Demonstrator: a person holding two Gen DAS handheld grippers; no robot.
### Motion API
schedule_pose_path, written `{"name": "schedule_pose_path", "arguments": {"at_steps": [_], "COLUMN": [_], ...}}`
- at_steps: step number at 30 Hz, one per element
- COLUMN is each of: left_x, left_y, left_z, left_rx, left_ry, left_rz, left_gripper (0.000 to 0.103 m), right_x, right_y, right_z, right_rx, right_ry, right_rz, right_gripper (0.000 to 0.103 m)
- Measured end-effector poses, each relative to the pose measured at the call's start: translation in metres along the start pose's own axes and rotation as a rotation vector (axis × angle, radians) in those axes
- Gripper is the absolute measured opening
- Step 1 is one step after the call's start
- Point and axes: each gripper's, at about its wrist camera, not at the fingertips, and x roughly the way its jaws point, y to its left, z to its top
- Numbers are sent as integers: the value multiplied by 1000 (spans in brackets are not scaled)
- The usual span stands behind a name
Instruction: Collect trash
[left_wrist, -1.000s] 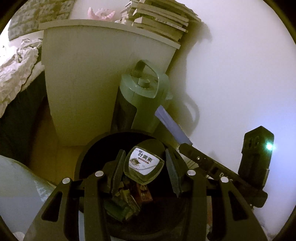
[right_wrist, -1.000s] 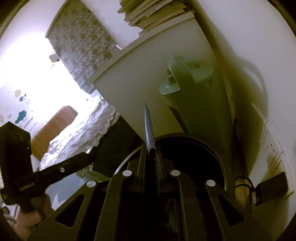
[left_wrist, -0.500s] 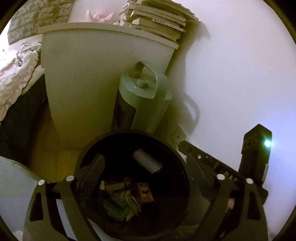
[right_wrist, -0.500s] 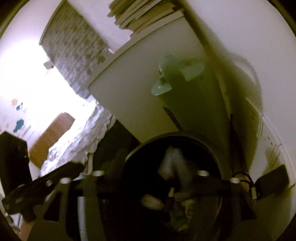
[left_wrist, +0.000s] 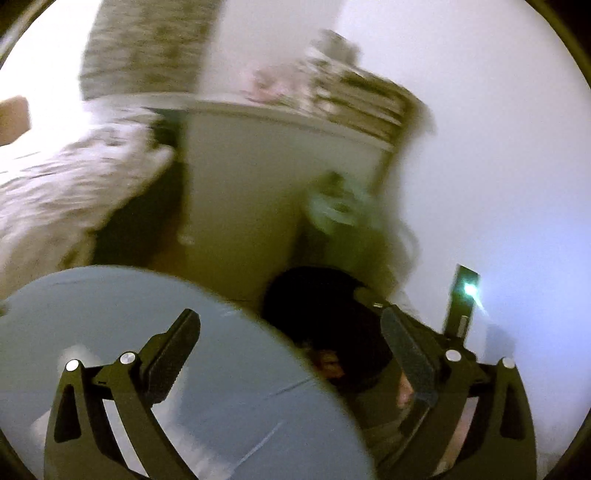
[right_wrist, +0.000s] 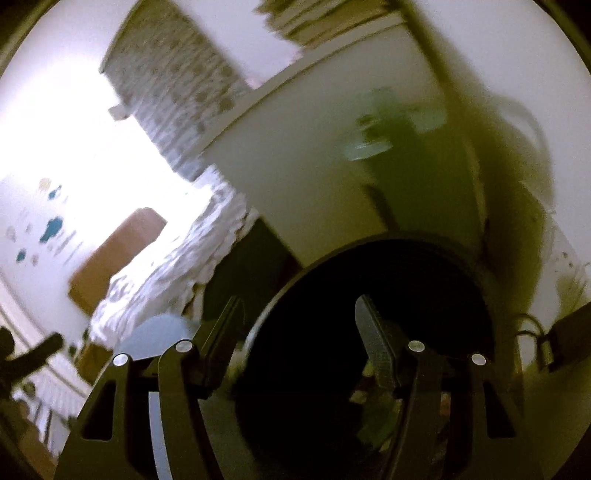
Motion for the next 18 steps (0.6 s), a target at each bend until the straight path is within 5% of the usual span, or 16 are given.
{"name": "schedule_pose_path", "arguments": {"at_steps": [6,9,18], "left_x": [-134,-185,-265], "left_y": [76,99,113], "left_z": [-40,-61,-93], "left_rx": [-140,-199,-261], "left_ry": [-128,-170,-251], "left_rz": [350,494,681], "left_gripper": [98,98,98], "right_x": [-29,-54,-171], "right_y": [88,138,337], "right_z": [-42,-65,-86], "right_rx": [-243,-311,-519], "right_ry": [1,-17,-106], "right_rz": [124,180,594], "right_gripper": [63,72,97]}}
